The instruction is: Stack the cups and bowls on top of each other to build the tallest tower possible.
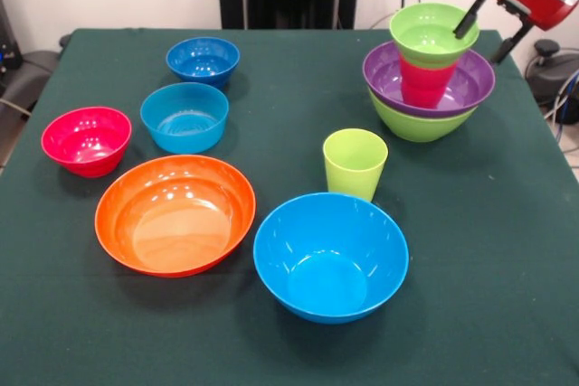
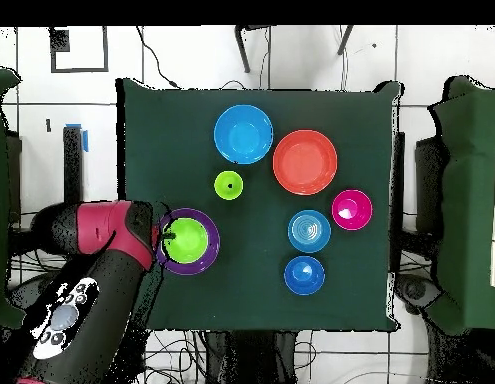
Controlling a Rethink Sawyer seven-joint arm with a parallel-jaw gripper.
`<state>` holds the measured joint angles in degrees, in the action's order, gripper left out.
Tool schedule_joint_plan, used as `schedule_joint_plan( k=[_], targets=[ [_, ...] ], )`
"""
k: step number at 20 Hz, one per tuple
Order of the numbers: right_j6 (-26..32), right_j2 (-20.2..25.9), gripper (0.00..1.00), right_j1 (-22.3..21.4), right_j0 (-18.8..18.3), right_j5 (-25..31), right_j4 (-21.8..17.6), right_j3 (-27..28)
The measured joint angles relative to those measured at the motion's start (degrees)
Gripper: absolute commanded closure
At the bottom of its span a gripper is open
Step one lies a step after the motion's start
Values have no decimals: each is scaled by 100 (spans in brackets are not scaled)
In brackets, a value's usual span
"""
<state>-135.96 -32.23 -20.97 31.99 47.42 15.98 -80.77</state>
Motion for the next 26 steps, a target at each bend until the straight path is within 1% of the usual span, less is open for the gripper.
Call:
schedule_joint_plan(
  k=[7, 10, 12, 15, 26],
  targets=[
    [0, -2, 0, -270, -70, 1, 0, 0],
    [0, -2, 0, -400, -165, 13, -1, 19],
    [0, -3, 0, -506, -295, 13, -2, 63],
    [0, -3, 0, -561, -402, 14, -4, 138],
    [0, -3, 0, -625, -1016, 97, -7, 907]
  ],
)
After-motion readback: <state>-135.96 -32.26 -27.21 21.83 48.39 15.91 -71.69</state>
